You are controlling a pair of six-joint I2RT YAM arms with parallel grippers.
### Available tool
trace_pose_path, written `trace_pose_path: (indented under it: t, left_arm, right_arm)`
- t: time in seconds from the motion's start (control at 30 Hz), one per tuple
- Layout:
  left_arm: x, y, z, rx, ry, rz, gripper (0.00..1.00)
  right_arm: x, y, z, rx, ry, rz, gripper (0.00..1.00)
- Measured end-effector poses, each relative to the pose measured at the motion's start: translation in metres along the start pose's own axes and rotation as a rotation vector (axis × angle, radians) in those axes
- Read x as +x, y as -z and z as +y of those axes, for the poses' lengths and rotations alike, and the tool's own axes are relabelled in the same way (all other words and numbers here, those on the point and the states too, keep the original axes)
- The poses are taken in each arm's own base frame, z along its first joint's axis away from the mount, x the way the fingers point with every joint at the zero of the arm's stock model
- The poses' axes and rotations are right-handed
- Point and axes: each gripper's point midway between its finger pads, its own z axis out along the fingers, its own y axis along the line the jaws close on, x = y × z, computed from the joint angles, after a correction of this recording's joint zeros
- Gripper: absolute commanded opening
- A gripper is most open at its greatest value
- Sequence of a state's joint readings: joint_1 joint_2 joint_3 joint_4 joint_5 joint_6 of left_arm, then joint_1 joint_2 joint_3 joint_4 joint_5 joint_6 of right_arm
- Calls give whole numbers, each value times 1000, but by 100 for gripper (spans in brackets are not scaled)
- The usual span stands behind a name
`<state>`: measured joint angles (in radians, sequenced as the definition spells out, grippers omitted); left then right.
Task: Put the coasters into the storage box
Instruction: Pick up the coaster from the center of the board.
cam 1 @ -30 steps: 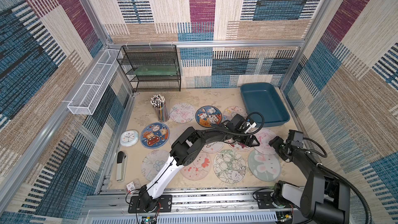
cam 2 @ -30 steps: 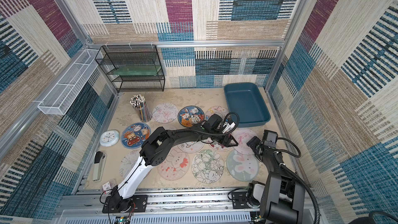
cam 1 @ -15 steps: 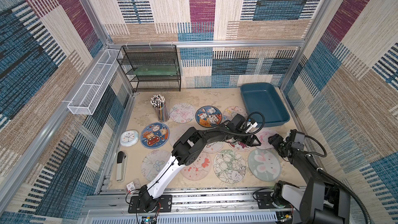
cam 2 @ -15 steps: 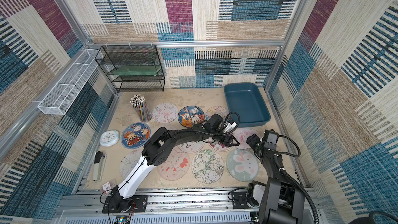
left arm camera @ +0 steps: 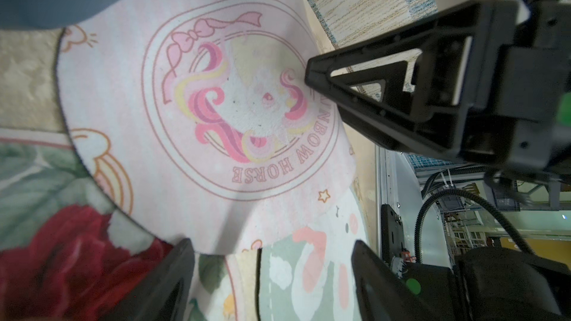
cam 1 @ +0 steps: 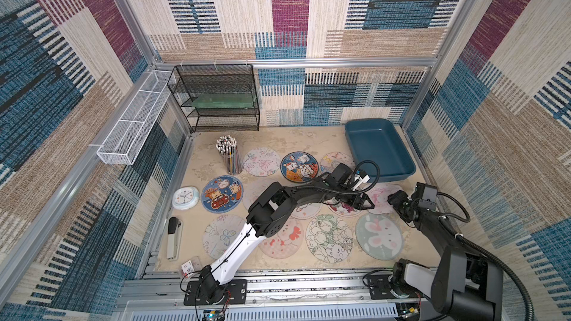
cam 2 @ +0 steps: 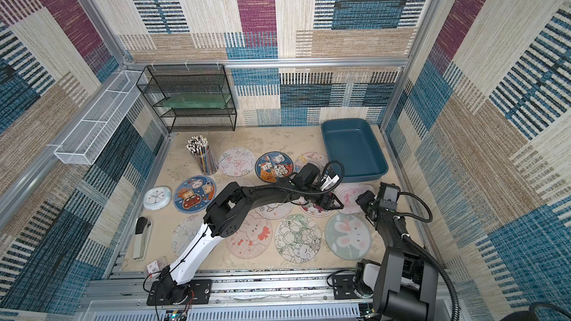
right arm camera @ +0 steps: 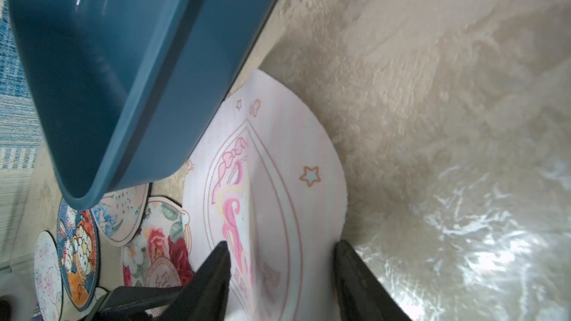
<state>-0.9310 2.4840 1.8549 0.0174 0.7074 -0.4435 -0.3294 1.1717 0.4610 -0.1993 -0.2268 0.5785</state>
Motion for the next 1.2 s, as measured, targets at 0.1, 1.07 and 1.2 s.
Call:
trace_pose_path:
  t: [0.1, 1.07, 1.2]
  left_arm:
    - [0, 0, 0, 0, 0, 0, 81]
    - [13, 52, -18, -125, -53, -54, 89]
    - [7, 66, -26, -146, -92, -89, 97]
  right_arm:
    - [6, -7, -2, 11, 2, 28, 48]
    - [-24, 61, 54, -66, 161, -147, 11]
    - [-30, 85, 76, -121, 196, -188, 11]
